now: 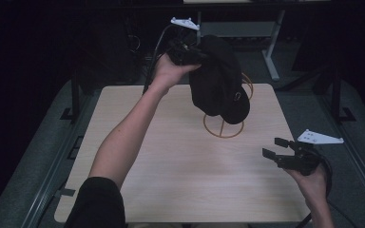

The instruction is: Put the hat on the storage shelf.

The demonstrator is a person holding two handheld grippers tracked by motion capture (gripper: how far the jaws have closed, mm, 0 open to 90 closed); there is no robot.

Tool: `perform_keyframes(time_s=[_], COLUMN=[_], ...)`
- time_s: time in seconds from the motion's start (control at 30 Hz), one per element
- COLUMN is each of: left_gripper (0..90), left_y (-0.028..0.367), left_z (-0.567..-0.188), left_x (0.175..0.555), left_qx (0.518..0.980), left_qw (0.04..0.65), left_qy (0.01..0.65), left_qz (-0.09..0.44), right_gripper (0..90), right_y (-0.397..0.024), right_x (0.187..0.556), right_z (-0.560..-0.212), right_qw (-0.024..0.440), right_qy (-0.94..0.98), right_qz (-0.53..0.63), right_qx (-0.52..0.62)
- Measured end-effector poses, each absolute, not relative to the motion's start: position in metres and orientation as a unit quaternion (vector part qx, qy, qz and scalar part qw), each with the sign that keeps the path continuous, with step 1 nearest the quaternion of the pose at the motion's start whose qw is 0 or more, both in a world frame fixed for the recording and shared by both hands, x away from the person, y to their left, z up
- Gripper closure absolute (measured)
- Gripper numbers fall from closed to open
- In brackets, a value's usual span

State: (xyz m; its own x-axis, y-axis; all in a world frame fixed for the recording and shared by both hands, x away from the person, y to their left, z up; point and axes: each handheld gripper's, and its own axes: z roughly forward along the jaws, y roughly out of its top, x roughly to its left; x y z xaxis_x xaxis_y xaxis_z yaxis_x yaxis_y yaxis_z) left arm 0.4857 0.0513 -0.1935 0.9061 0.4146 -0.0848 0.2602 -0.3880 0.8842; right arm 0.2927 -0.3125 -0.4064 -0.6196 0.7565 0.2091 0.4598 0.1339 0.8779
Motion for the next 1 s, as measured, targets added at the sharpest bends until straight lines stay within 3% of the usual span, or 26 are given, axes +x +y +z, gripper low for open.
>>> perform_keyframes(time_s=[1.0], left_gripper=[79.4], left_y=[-0.012], left_z=[-0.199], left_x=[0.514], left_qx=[0.859], left_qw=[0.468], left_qy=[0.197], left_qz=[0.064], right_gripper=[23.9], right_y=[-0.325], right_x=[0.296], right_z=[-0.409], right_qw=[0.139], right_qy=[0.732], right_qz=[0.514], right_qx=[0.425])
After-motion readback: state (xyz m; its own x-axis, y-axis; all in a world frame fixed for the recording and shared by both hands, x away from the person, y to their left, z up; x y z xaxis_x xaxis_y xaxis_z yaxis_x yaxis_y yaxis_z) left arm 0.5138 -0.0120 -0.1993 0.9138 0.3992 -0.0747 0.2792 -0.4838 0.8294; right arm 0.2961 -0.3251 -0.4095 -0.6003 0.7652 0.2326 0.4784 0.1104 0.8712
